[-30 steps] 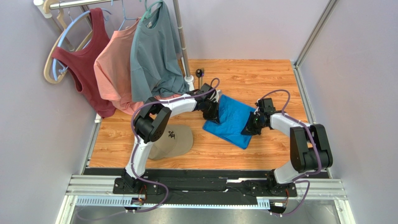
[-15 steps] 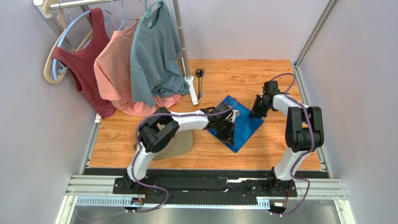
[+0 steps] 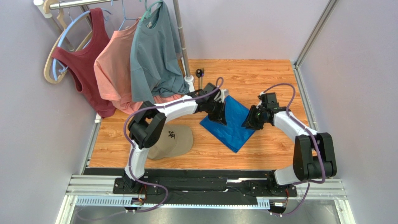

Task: Fold the napkin into a case and place the utensils inside
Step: Rotate the square-folded napkin at the center of the board, then pick up the top corner of the square-folded napkin from the center of the board, then fold the top corner of the square-folded napkin at the center of the board.

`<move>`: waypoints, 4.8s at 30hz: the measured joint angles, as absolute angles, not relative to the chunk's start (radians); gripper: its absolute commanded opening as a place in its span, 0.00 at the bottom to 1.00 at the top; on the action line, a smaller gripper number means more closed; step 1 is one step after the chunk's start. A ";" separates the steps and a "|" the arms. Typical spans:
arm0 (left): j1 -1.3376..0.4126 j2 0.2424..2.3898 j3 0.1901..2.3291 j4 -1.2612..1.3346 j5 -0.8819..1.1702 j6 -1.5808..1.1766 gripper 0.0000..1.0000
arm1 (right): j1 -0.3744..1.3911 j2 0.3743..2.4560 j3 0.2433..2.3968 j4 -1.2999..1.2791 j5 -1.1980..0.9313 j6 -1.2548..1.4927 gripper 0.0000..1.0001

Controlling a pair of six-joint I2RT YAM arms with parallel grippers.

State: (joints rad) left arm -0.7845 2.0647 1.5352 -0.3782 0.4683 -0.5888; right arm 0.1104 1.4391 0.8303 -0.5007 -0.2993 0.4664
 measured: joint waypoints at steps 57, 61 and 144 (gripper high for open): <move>-0.837 2.115 1.480 -0.269 0.580 -0.706 0.06 | -0.043 1.578 0.929 -0.714 -0.072 0.360 0.35; -0.835 2.115 1.474 -0.270 0.585 -0.705 0.06 | -0.043 1.583 0.929 -0.714 -0.066 0.360 0.36; -0.636 1.680 1.042 -0.321 0.429 -0.592 0.12 | 0.499 1.668 1.011 -0.484 -0.282 0.605 0.00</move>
